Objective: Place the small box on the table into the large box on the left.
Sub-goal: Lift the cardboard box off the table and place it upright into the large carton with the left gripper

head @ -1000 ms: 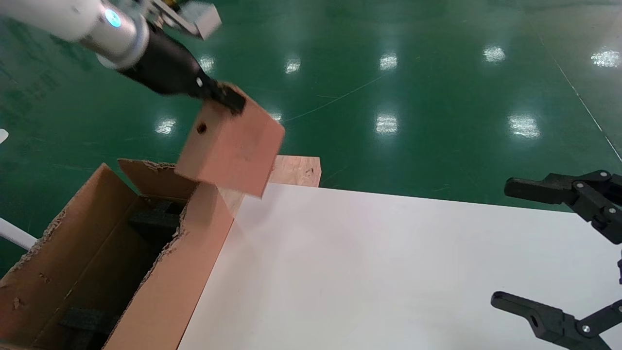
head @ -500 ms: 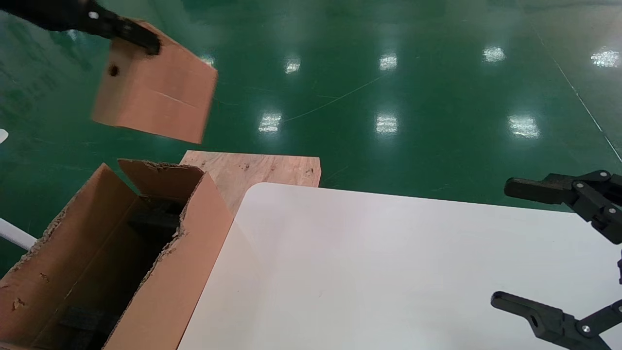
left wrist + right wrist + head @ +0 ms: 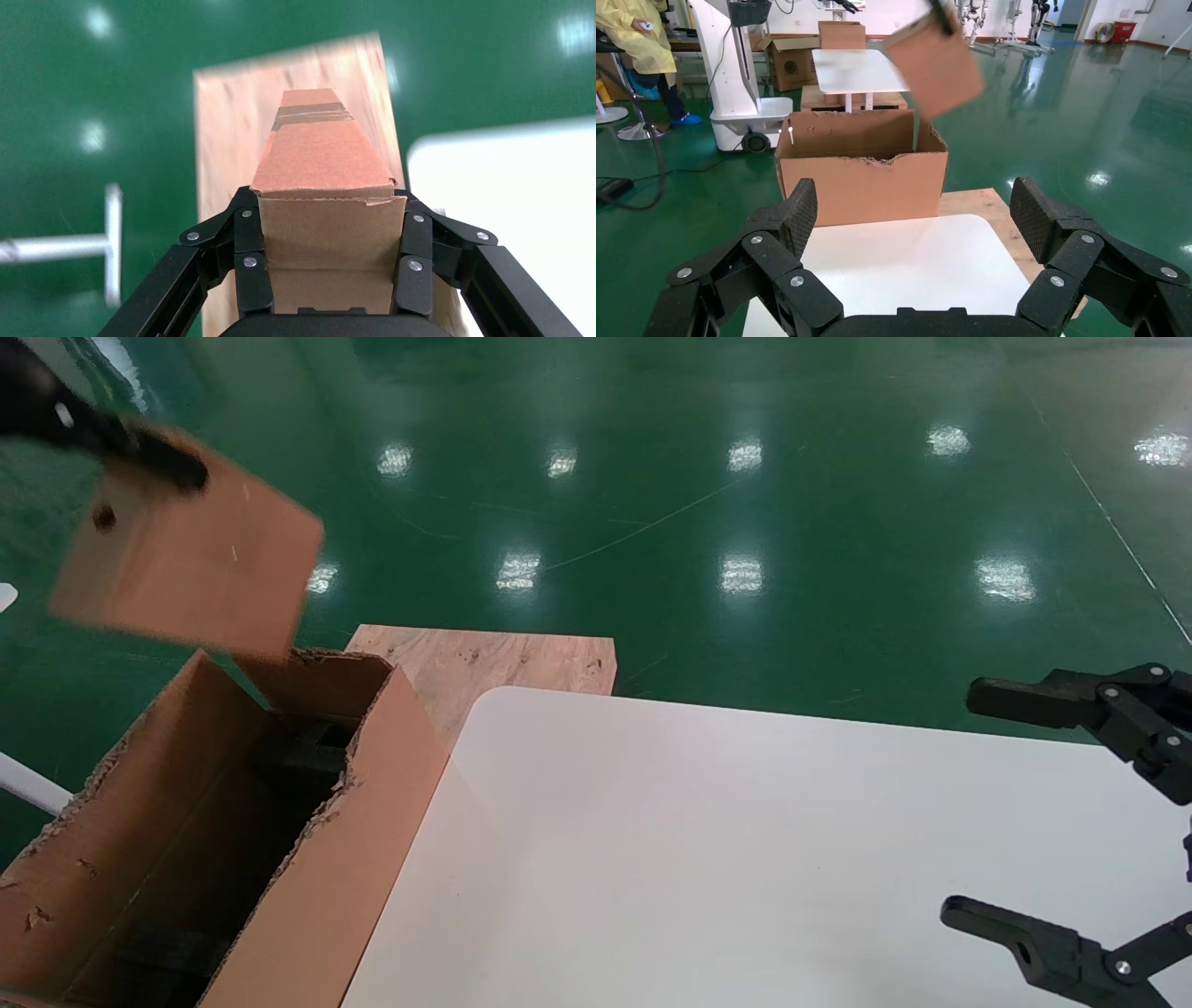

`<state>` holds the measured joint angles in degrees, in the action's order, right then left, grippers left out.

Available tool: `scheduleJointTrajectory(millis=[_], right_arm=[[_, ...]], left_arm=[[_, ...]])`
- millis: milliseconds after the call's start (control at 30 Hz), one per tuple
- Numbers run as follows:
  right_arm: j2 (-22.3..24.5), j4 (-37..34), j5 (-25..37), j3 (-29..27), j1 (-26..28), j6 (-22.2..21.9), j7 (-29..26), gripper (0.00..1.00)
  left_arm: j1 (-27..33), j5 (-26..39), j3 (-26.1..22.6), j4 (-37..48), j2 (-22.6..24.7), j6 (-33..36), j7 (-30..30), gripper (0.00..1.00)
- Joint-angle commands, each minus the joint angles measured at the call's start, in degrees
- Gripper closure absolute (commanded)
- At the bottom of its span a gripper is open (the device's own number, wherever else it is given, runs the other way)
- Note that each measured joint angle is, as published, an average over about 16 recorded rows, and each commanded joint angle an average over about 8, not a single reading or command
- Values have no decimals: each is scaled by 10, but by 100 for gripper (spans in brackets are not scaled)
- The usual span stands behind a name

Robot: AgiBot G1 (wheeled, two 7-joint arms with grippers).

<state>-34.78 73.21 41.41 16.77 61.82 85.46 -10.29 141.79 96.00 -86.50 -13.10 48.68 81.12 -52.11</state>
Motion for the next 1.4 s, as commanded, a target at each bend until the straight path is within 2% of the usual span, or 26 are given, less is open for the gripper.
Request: scheduleJointTrajectory(millis=[33,267,533,867,1033,1200,1400], right_arm=[[0,0,0,0,0,0,0,0],[0,0,0,0,0,0,0,0],[0,0,0,1,0,0,0,0],[0,0,-1,1,0,0,0,0],[0,0,-1,1,0,0,1,0],[0,0,-1,1,0,-1,1,0],[1,0,-1,1,0,-1,1,0]], left_arm=[[-16,1,-5,12,3,23,11,100],[-68,3,-12,54,19,44,11,100],[-111,5,-15,95,35,17,-1,100],[-188,10,-18,124,43,-128,-33,100],[-215,9,-17,129,41,-171,-40,100],[-226,7,-16,129,39,-178,-38,100],[-223,7,-15,127,36,-150,-26,100]])
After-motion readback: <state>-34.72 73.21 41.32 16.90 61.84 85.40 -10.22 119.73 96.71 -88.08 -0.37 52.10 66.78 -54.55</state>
